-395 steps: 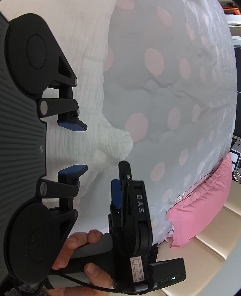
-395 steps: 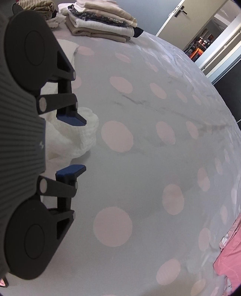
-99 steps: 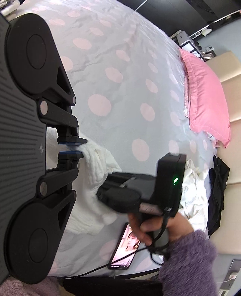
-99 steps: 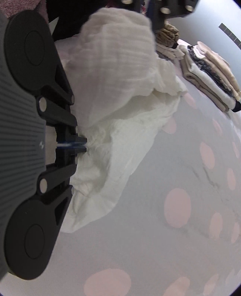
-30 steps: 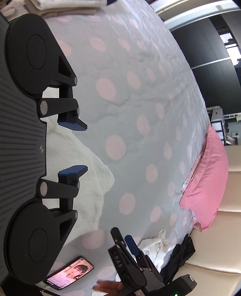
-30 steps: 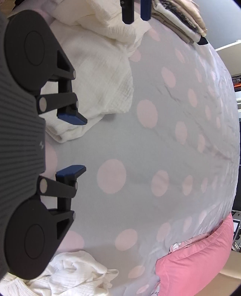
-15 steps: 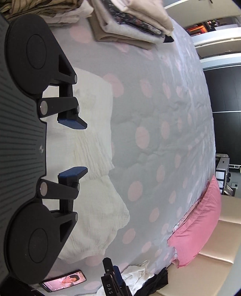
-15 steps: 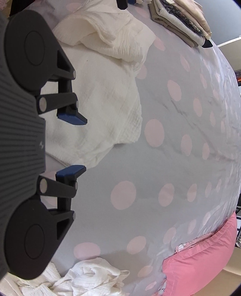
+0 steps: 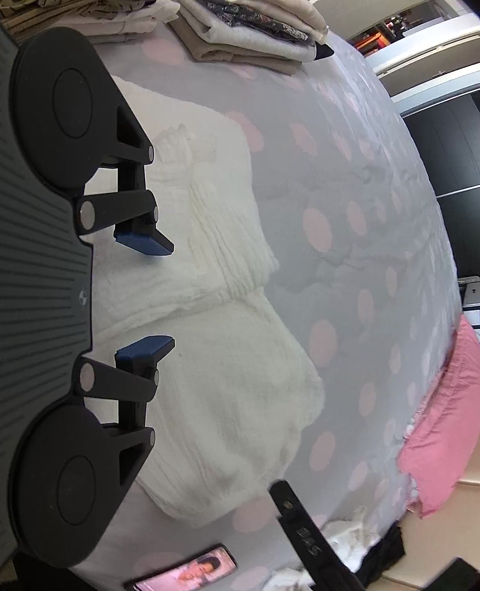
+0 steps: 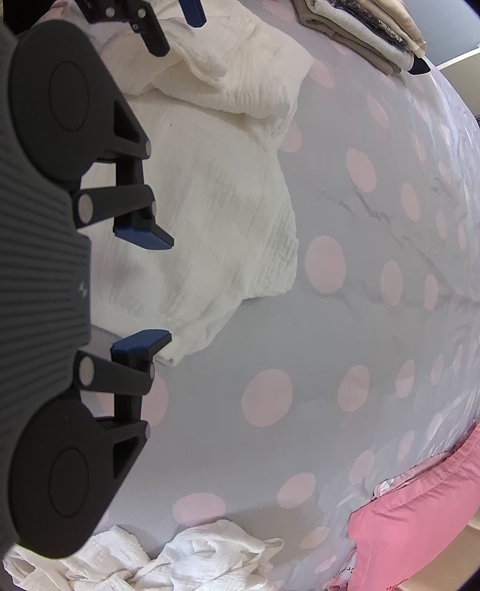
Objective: Fold clothes
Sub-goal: 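Pinch the white muslin garment edge with the left tool, then lift the pinched edge with the left tool and fold it over the garment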
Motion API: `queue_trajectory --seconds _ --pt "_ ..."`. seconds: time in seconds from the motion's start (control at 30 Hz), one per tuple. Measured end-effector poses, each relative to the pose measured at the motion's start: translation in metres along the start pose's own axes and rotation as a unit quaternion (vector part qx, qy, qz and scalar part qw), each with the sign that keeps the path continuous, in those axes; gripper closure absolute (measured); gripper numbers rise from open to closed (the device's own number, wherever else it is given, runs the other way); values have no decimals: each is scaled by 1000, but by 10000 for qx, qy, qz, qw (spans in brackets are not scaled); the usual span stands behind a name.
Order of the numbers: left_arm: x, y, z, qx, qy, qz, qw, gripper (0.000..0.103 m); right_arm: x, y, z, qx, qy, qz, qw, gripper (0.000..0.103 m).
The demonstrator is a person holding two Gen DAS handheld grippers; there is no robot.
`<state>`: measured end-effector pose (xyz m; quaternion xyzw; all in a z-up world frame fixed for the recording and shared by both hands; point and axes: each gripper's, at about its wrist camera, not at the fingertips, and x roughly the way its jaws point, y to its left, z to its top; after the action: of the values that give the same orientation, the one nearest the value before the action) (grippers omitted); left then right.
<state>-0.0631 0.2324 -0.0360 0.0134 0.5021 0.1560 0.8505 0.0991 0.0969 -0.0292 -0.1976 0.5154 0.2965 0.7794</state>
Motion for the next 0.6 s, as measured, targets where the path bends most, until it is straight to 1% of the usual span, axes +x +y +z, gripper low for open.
queue_trajectory --seconds 0.03,0.07,0.1,0.13,0.2,0.3,0.37,0.47,0.6 --pt "5 -5 -3 138 59 183 9997 71 -2 -4 0 27 -33 -3 10000 52" --pt "10 -10 -6 280 111 364 9989 78 -4 -9 0 58 -66 -4 10000 52" --pt "13 -13 -9 378 162 489 9980 92 -6 -14 -1 103 -81 -8 9999 52" --pt "14 -15 -11 401 178 537 9976 94 -7 -20 -1 152 -89 -13 9998 52" --pt "11 -15 -12 328 51 496 9982 96 -8 -29 -2 249 -69 -27 9997 52" --pt "-3 -17 -14 286 -389 265 9985 97 -9 -37 -3 313 -45 -4 9995 52" --pt "-16 -20 -15 279 -722 -66 9970 97 -9 -37 -4 300 -10 28 9995 52" --pt "-34 -30 -19 373 -1136 -666 9906 97 -10 -32 -5 222 23 121 9997 52" --pt "-41 -52 -31 729 -1299 -1163 9820 97 -8 -24 -10 150 83 320 9993 52"
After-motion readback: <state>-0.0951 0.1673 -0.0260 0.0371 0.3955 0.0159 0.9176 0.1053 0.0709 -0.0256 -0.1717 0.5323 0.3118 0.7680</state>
